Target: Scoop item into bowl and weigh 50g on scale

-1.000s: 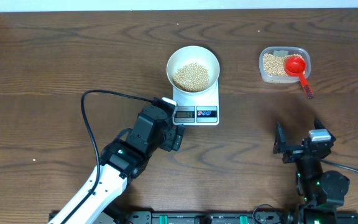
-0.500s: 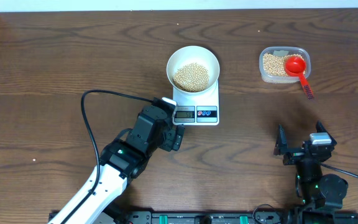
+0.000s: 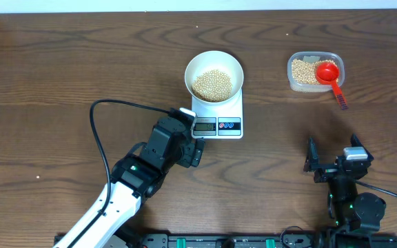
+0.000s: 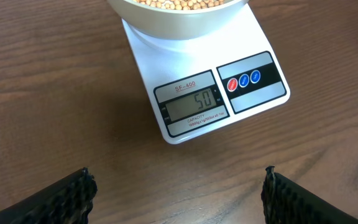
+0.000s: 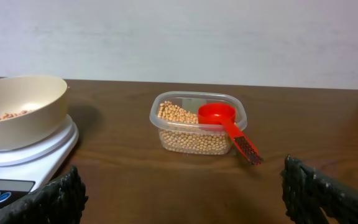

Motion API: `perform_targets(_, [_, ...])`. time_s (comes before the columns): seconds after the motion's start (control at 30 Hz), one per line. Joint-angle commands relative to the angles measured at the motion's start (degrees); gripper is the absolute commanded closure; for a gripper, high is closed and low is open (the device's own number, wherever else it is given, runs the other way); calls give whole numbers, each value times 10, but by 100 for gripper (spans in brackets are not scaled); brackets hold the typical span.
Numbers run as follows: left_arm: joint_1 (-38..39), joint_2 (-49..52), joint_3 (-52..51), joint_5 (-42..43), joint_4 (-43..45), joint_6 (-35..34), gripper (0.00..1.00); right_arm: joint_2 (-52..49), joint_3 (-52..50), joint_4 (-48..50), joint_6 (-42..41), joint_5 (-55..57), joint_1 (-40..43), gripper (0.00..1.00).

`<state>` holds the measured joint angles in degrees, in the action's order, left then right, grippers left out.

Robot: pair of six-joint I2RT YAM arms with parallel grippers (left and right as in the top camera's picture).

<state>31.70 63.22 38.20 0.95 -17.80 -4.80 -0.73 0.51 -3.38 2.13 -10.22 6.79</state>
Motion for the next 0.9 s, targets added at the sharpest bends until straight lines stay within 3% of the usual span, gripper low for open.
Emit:
perform_targets(0.0, [-1,1,2,-3,-1,3,12,4,-2,-2,3,9,-5,1])
perform_targets(0.67, [-1,1,2,-3,-1,3,12,4,-2,-2,3,9,-5,1])
perform_targets(0.7, [-1,1,2,-3,-1,3,12,4,-2,-2,3,9,-5,1])
perform_targets(0.73, [-2,1,2,-9,-1,3,2,4,-2,-2,3,9,-5,1])
perform_targets(0.87, [-23,-2,2,-45,13,3,2,4,-2,-2,3,9,-5,1])
